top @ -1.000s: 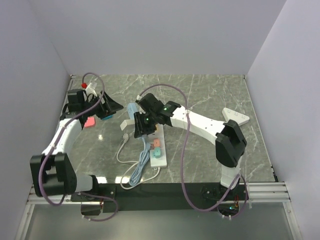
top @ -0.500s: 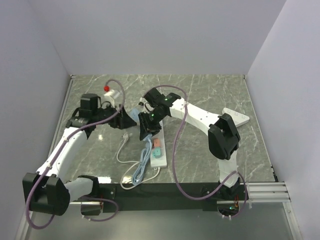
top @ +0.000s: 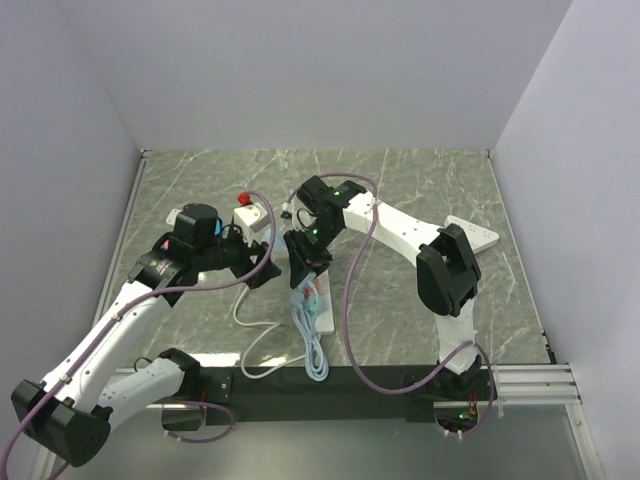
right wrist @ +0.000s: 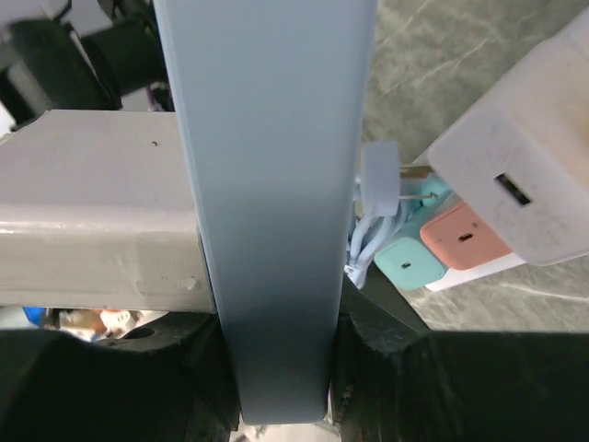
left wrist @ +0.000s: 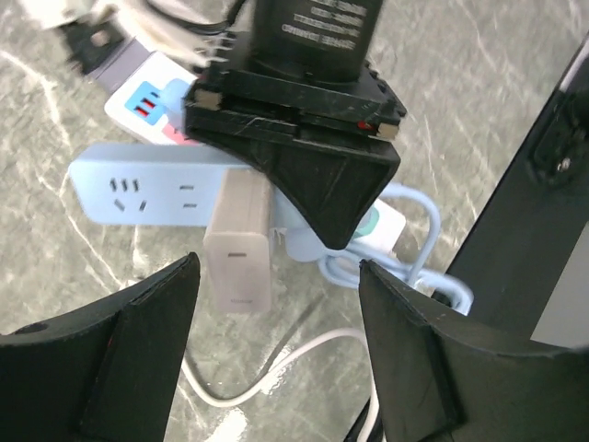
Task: Pull the plug off the socket
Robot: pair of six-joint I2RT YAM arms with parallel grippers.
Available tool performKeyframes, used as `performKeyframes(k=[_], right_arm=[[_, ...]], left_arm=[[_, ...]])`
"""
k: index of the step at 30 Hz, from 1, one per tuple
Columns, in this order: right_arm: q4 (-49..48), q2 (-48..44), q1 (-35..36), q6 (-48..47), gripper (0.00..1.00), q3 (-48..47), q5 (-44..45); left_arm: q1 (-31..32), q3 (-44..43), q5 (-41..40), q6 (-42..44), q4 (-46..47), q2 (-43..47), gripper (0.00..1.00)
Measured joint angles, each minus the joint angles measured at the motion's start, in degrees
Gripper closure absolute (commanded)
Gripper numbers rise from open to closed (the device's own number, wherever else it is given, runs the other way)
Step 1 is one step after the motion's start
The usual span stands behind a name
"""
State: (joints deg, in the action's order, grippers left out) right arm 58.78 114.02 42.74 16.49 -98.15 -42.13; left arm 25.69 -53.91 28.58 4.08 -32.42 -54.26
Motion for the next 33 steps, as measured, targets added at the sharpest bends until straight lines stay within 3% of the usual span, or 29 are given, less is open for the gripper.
performKeyframes(k=[8, 13, 16, 17, 19, 20, 21, 33], right_arm=[[2.19, -0.57, -0.02, -3.15, 1.0, 0.13, -2.43], [2.1, -1.33, -0.02, -3.72, 1.0, 0.33, -4.35], [1.88, -1.99, -0.02, -3.82, 1.0, 0.76, -5.62], [1.88, -2.1, 0.0, -3.82, 1.0, 0.85, -5.86], [1.7, -2.16, 0.02, -3.69, 1.0, 0.96, -5.75], [1.84, -2.16, 0.02, -3.56, 1.0, 1.14, -5.81], [1.86, -2.16, 0.02, -3.5, 1.0, 1.2, -5.75], [-3.91, -6.75, 0.96, 1.31, 1.0, 5.75, -0.39]], left_arm=[[4.28, 0.0, -5.9, 2.27, -0.46, -2.47, 0.26], [4.85, 0.0, -8.04, 2.38, -0.42, -4.57, 0.35], [5.77, 0.0, -7.96, 2.25, -0.39, -5.95, 0.53], [6.1, 0.0, -7.85, 2.23, -0.42, -6.38, 0.67], [6.62, -0.02, -7.28, 1.99, -0.39, -7.08, 0.79], [6.82, -0.17, -7.1, 1.97, -0.39, -7.32, 0.93], [6.91, -0.37, -7.02, 2.03, -0.44, -7.74, 0.99], [7.93, -5.6, -9.99, 1.9, -6.47, -8.11, 1.0]])
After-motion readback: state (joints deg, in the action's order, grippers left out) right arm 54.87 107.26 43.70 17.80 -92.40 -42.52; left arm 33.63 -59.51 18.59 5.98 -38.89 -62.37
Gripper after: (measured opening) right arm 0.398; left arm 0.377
